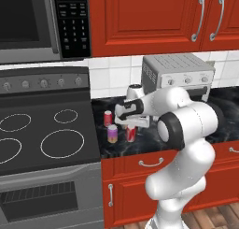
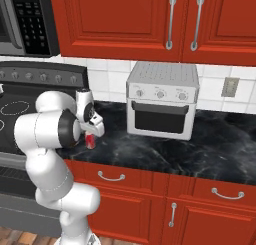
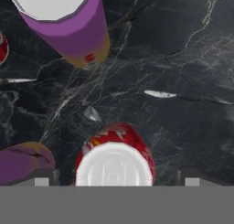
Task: Four empty soda cans are scattered around the kitchen. Gather all the cans and cluster them next to the stove for recycling.
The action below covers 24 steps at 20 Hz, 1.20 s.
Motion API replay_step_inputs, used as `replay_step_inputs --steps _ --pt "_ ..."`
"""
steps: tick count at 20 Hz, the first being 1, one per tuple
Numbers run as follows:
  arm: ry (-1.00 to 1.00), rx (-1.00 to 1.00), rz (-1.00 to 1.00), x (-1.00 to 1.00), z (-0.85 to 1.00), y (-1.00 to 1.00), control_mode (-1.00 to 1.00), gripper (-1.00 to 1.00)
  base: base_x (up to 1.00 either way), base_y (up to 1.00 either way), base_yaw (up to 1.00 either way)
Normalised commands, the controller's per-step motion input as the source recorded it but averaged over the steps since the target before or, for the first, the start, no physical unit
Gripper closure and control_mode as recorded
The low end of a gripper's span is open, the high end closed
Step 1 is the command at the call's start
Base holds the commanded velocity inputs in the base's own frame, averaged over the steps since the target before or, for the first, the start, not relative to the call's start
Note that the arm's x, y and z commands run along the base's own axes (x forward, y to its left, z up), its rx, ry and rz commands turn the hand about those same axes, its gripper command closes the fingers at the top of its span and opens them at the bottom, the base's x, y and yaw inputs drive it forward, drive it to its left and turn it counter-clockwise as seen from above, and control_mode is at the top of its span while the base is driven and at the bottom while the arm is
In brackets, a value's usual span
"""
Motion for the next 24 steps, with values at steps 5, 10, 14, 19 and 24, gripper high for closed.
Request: replay_step_inputs --steps 5,10,14,19,24 --pt "0.00 0.00 0.00 -0.07 0.24 0.00 -1.00 -1.00 0.00 0.00 0.00" --pt "0.00 0.00 0.00 -0.22 0.23 0.00 -1.00 -1.00 0.00 0.00 0.00" --pt "0.00 0.00 0.00 -0.29 0.17 0.00 -1.00 -1.00 0.00 0.00 0.00" --pt "0.00 0.00 0.00 -0.32 0.14 0.00 -1.00 -1.00 0.00 0.00 0.00" --pt "-0.04 -0.01 0.04 -0.30 0.15 0.00 -1.00 -1.00 0.00 0.00 0.00"
